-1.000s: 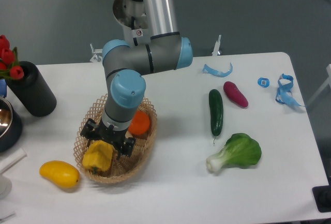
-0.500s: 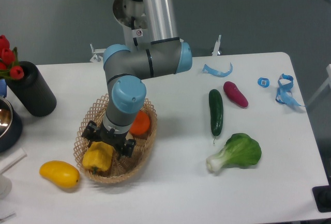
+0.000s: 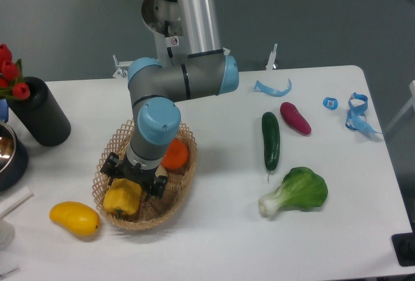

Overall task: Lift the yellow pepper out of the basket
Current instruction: 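Close the gripper around the yellow bell pepper in the basket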

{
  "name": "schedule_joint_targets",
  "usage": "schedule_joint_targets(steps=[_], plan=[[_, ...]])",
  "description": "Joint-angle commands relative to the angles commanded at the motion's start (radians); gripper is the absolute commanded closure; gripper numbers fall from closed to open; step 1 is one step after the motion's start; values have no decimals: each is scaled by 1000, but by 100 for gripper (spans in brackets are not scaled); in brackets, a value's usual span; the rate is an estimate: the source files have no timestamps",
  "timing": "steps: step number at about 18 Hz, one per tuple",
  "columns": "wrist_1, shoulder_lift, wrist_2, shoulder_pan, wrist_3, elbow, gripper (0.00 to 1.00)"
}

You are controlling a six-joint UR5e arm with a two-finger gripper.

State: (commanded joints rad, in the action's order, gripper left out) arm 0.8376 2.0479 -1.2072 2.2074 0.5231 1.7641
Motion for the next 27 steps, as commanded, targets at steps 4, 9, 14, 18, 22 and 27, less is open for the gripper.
schedule_joint_targets(steps=[4, 9, 14, 18, 22, 27], plan=[[0, 3, 0, 0, 0, -2, 0], [0, 9, -2, -2, 0, -3, 0], [0, 14, -5, -8, 2, -5, 0], [0, 14, -5, -8, 0, -6, 21], [0, 12, -5, -8, 0, -6, 41], [0, 8, -5, -8, 3, -6, 45]])
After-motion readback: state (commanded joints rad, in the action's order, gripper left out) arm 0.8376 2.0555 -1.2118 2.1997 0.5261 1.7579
